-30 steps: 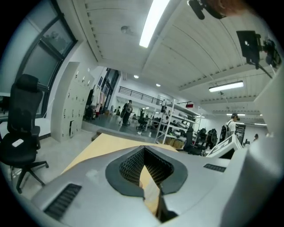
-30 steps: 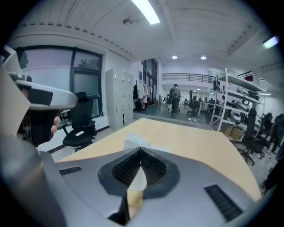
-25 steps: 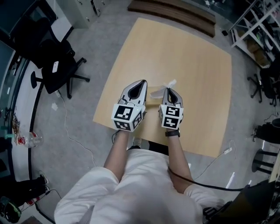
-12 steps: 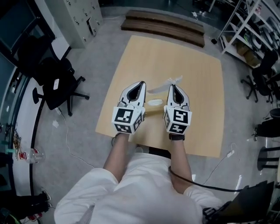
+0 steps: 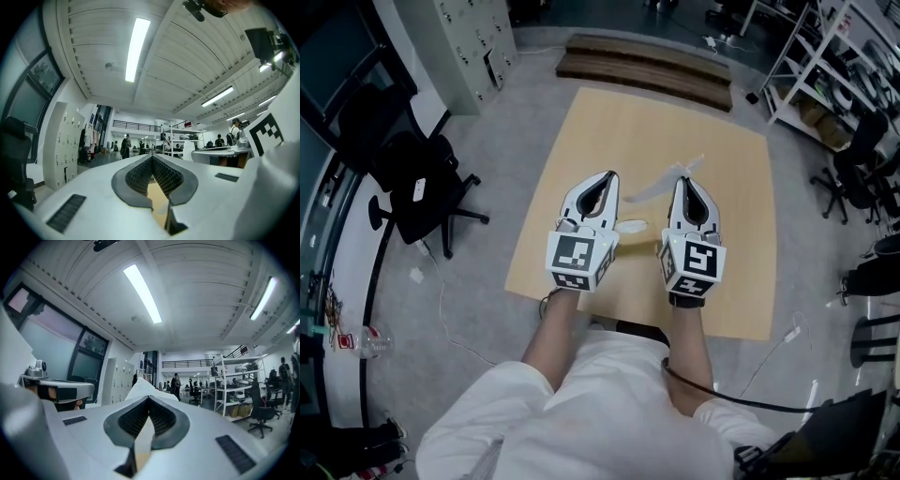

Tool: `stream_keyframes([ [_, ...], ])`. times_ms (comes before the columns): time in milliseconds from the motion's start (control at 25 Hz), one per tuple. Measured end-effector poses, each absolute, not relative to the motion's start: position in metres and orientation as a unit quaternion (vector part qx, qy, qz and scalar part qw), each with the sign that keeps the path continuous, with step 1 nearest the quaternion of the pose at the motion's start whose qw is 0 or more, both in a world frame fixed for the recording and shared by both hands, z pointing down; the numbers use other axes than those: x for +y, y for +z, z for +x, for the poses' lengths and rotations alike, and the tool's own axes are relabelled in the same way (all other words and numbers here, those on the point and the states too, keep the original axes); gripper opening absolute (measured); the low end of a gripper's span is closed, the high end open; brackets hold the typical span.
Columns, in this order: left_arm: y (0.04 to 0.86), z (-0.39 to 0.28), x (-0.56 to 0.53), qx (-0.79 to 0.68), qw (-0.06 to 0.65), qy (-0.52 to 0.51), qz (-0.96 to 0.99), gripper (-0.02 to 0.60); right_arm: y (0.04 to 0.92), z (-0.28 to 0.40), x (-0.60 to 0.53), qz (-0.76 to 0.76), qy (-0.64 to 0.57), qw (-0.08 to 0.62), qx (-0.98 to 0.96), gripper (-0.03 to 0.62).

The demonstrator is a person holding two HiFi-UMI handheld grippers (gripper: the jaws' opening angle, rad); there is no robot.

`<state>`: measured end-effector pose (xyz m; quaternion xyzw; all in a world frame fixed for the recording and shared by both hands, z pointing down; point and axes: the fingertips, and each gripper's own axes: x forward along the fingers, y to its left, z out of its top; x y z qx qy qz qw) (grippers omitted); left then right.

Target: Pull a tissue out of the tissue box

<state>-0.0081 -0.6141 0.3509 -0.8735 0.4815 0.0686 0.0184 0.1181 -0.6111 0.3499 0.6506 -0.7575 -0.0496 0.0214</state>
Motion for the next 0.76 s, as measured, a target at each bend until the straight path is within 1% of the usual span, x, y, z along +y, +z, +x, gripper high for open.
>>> stream_keyframes([
  [360,0.348,0.001,-0.61,0.47,0.028,0.065,-0.88,-0.011,0.349,0.128,-0.604,0.657,-0.053,0.014,-0.752,0.005],
  [760,0.358,0.019,-0.608,0.456,0.023,0.052,-0.888,-0.011,0.355,0.137,-0.603,0.659,-0.049,0.016,-0.75,0.005],
])
